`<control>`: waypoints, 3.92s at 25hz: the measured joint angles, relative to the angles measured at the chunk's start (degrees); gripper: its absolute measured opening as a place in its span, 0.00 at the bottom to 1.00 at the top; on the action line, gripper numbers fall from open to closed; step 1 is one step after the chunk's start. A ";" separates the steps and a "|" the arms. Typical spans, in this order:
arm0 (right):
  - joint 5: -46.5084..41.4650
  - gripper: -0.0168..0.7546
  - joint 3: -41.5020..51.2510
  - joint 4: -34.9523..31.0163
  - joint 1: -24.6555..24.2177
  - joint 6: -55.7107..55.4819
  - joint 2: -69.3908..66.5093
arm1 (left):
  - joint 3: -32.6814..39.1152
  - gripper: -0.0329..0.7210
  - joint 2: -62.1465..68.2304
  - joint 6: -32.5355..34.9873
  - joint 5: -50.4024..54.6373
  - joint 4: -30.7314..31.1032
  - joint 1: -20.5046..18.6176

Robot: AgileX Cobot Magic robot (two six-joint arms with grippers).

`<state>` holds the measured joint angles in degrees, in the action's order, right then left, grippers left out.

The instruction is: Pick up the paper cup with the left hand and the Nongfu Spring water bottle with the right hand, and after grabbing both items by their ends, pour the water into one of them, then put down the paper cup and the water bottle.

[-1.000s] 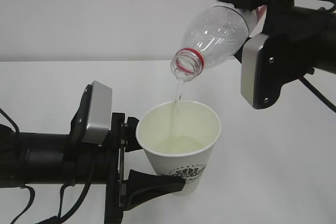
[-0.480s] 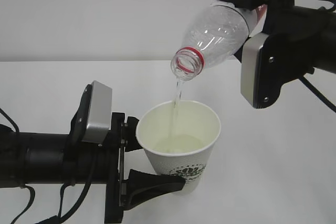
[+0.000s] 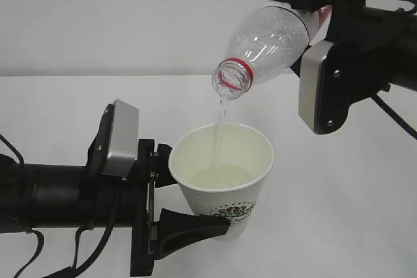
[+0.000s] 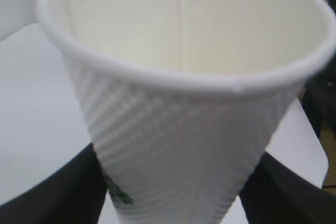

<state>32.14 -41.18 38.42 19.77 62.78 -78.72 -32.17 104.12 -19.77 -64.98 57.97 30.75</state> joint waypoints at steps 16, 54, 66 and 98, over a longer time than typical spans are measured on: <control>0.13 0.67 0.00 -0.69 0.00 0.92 0.00 | 0.00 0.75 0.00 0.00 0.00 -0.03 0.00; 0.26 0.67 0.00 -1.11 0.00 1.14 0.09 | 0.00 0.75 0.21 0.00 0.33 -2.77 0.00; 0.42 0.67 0.00 -1.11 0.00 1.57 0.09 | 0.00 0.75 0.21 0.00 0.35 -2.77 0.00; 0.55 0.67 0.00 -1.46 0.00 3.64 0.09 | 0.00 0.75 0.21 0.00 0.45 -2.77 0.00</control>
<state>32.69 -41.18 36.96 19.77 66.42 -78.63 -32.17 104.33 -19.77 -64.53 55.20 30.75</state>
